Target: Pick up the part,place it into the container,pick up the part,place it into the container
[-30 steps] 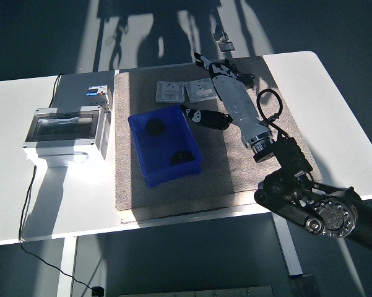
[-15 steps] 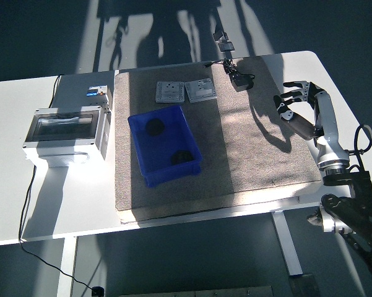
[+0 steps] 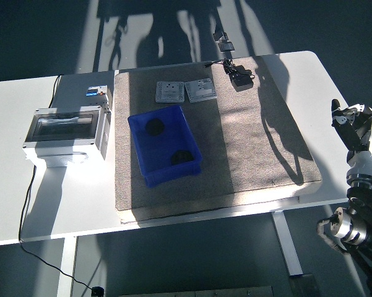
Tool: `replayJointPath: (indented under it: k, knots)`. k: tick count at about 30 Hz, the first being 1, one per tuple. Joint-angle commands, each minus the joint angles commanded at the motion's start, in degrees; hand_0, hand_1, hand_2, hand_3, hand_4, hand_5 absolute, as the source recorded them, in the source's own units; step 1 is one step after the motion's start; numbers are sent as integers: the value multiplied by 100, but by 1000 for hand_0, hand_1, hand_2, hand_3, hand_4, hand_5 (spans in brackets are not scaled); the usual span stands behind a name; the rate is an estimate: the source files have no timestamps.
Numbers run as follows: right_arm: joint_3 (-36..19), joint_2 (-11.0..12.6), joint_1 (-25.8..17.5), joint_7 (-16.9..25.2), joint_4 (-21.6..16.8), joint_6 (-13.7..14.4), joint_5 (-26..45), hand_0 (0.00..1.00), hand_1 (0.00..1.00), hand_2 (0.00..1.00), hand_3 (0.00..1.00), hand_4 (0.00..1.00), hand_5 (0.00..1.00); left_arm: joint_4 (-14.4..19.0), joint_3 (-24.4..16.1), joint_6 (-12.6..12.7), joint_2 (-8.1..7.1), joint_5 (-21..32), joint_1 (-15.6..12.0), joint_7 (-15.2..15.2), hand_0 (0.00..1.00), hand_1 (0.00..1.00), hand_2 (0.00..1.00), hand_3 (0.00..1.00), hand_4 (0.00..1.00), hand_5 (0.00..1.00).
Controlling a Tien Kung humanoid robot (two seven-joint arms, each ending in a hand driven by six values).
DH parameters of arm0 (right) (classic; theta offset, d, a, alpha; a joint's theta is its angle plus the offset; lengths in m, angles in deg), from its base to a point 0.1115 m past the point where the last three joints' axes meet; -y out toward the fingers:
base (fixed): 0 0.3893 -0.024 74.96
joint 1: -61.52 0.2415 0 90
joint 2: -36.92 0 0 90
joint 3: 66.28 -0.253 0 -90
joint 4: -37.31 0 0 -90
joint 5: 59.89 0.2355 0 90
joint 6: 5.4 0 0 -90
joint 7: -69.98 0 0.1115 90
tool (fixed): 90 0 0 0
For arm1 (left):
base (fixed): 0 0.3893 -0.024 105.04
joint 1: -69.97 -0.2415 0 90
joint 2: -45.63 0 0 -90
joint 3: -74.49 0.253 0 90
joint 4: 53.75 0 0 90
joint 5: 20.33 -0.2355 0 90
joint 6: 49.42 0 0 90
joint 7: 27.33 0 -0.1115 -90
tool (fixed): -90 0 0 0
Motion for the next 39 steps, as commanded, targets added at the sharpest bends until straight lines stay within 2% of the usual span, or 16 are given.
replayJointPath:
  k: [2, 3, 7, 14, 15, 20, 21, 26, 27, 32, 33, 38, 39]
  knots:
    - [142, -15, 33, -158, -133, -76, -206, 588, 190, 248, 233, 642, 177, 0, -16, 2, 1, -16, 4, -4, 693, 650, 642, 575, 598, 568]
    - [206, -29, 53, -238, -178, -111, -323, 604, 180, 242, 229, 626, 99, 0, -14, -1, 2, -28, 8, -3, 692, 649, 633, 566, 566, 550]
    - [319, -47, 83, -539, -224, -269, -694, 604, 180, 242, 229, 626, 99, 0, 107, 8, 0, 47, 19, 19, 692, 649, 633, 566, 566, 550]
    - [476, -47, 58, -1363, -291, -491, -1773, 620, 188, 248, 235, 620, 100, 0, 217, 41, 15, 144, 13, 12, 692, 648, 634, 569, 562, 539]
    - [470, -52, 53, -1444, -293, -497, -1912, 646, 213, 275, 265, 686, 98, 0, 237, 42, 18, 149, 13, 12, 692, 650, 631, 568, 567, 519]
    - [287, -44, 28, -1627, -235, -535, -2429, 646, 213, 275, 265, 686, 98, 0, 286, 23, 39, 77, 13, 62, 692, 650, 631, 568, 567, 519]
    - [237, -42, 22, -1660, -214, -572, -2467, 673, 296, 388, 404, 769, 125, 0, 285, 18, 44, 67, 9, 75, 691, 650, 633, 569, 566, 518]
    - [114, -49, 1, -1803, -121, -763, -2461, 673, 296, 388, 404, 769, 125, 0, 284, -13, 66, 24, -2, 129, 691, 650, 633, 569, 566, 518]
    - [113, -51, -1, -1841, -105, -800, -2457, 792, 690, 767, 745, 996, 381, 0, 281, -21, 72, -7, 0, 141, 692, 651, 631, 571, 532, 499]
    - [108, -82, -26, -1874, -38, -871, -2185, 792, 690, 767, 745, 996, 381, 0, 234, -70, 85, -123, 4, 192, 692, 651, 631, 571, 532, 499]
    - [102, -90, -26, -1866, -33, -875, -2115, 847, 846, 934, 998, 998, 430, 0, 227, -75, 85, -127, 2, 198, 692, 652, 629, 572, 523, 493]
    - [122, -81, 43, -1911, -46, -910, -2000, 847, 846, 934, 998, 998, 430, 0, 228, -60, 92, -74, -11, 192, 692, 652, 629, 572, 523, 493]
    - [146, -74, 58, -1931, -45, -919, -1999, 913, 959, 976, 998, 998, 454, 0, 235, -56, 95, -59, -11, 189, 692, 652, 627, 572, 520, 485]
